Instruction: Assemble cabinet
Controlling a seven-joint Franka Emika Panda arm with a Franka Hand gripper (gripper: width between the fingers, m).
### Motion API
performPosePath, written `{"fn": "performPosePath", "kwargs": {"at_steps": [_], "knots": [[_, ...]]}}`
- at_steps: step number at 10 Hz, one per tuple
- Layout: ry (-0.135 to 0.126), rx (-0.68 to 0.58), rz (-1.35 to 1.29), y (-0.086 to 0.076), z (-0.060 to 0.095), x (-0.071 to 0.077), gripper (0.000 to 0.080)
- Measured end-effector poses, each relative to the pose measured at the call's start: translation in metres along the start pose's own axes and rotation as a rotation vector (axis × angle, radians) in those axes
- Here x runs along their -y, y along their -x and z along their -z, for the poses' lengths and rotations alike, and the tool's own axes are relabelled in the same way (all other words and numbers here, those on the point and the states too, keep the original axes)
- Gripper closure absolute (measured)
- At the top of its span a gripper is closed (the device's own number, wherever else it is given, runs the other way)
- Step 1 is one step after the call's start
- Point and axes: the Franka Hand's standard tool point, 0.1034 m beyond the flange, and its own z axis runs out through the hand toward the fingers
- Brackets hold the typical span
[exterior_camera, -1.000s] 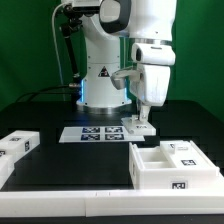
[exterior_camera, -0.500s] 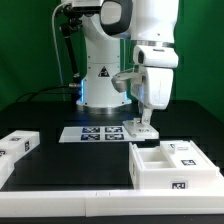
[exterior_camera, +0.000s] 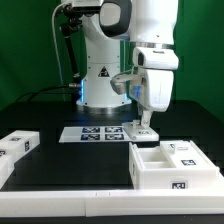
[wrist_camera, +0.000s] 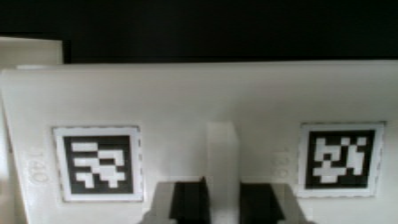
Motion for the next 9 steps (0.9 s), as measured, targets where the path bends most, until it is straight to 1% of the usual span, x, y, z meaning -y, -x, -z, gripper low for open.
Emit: {"fn": "performPosePath", "kwargs": {"at_steps": [1,2,3,4,7,9], "knots": [[-0.002,0.002,0.010,0.004,-0.001,0.000,0.0726],[-0.006,0.006,0.004,0.004,-0.003,-0.004,0.0726],[-0.004,0.007,-0.014,0.002,-0.004,-0.010,0.0726],[-0.005,0.011,-0.030,0.000,-0.003,-0.011,0.0726],[-0.003,0.010,-0.061,-0.007,-0.003,-0.011,0.0726],[0.000,0.009,-0.058,-0.007,-0.003,-0.014,0.0726]]}}
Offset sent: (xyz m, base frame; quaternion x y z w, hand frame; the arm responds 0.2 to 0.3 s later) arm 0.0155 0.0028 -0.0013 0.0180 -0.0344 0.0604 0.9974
